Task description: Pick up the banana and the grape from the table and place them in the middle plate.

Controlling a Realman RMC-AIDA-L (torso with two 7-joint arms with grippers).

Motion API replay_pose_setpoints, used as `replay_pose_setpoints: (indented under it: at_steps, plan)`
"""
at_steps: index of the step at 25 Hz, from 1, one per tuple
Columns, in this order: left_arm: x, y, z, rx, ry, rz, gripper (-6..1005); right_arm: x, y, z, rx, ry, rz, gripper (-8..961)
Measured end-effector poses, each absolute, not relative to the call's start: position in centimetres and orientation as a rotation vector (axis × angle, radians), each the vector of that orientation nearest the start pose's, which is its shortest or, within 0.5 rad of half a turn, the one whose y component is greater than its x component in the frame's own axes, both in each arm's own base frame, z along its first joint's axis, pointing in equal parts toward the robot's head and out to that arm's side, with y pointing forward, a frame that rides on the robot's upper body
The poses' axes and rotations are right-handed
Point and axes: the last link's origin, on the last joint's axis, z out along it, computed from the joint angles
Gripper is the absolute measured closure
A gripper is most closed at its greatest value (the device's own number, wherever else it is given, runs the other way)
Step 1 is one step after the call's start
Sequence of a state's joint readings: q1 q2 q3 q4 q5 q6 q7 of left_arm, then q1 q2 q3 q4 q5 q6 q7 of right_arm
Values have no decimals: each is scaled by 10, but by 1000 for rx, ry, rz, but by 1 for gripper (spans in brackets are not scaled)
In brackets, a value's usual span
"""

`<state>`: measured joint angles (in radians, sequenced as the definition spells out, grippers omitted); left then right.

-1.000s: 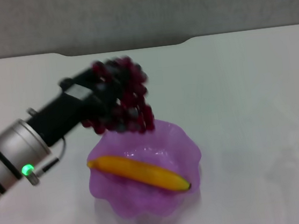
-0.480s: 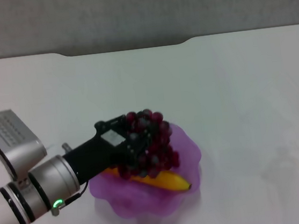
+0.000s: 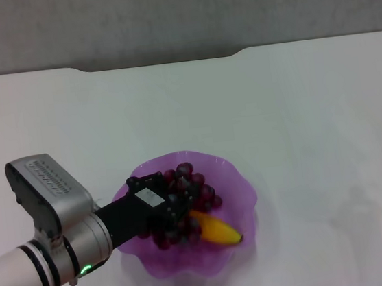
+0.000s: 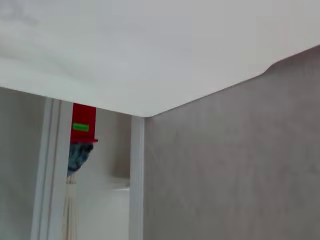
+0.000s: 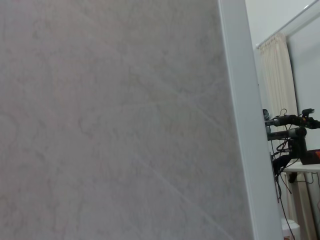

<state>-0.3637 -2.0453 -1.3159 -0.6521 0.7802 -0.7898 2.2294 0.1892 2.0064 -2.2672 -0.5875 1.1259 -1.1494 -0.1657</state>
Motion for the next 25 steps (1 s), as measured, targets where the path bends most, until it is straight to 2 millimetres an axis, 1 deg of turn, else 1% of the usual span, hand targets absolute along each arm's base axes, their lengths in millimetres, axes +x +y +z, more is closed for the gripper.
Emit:
replay_pose_setpoints:
  at_steps: [3, 10, 17, 22, 25]
  plan:
    - [-246, 332, -87, -2435, -478, -618, 629, 343, 296, 19, -1269, 603, 659, 948]
    - [-247, 333, -80, -2381, -543, -683, 533, 347, 294, 20, -1270, 604, 645, 948]
    - [-248, 333, -78, -2369, -547, -686, 436, 349, 293, 20, -1272, 603, 633, 948]
    - [-244, 333, -76, -2361, -544, -722, 201, 350, 293, 20, -1273, 603, 629, 948]
    - [-239, 334, -69, -2329, -555, -806, 148, 351, 293, 20, -1274, 602, 623, 948]
